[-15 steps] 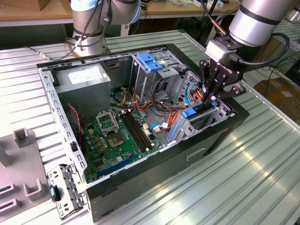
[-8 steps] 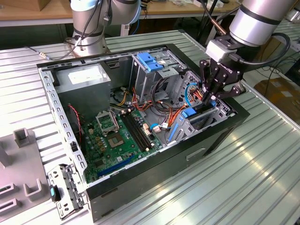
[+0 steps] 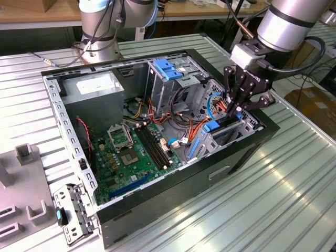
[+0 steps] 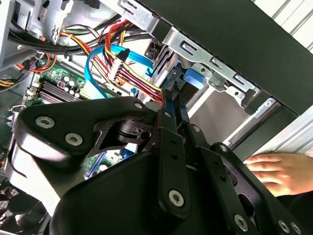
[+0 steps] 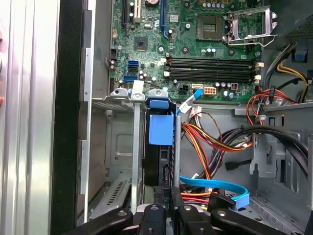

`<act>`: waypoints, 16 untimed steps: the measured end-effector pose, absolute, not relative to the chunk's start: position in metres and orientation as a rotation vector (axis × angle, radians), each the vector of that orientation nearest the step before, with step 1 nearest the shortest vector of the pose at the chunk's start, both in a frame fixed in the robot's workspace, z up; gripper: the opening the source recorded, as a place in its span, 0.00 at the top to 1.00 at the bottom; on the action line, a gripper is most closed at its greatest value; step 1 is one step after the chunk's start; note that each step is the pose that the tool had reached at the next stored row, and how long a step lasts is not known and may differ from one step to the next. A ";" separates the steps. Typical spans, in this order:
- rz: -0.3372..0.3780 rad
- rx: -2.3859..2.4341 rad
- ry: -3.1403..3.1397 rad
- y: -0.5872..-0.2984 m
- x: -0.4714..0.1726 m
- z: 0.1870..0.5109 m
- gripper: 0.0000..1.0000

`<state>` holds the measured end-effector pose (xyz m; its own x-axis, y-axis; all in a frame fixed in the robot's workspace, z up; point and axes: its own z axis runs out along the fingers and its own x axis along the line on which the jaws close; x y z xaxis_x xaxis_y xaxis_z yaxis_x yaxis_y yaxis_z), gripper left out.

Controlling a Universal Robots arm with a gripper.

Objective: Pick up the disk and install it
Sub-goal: 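Insert the first disk wire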

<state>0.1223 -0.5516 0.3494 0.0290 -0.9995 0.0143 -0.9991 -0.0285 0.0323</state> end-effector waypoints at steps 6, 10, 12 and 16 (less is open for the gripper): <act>-0.020 2.230 -2.167 -0.552 0.122 0.348 0.84; -0.023 2.231 -2.168 -0.552 0.122 0.347 0.84; -0.024 2.232 -2.168 -0.552 0.122 0.346 0.84; -0.028 2.234 -2.170 -0.552 0.122 0.345 0.84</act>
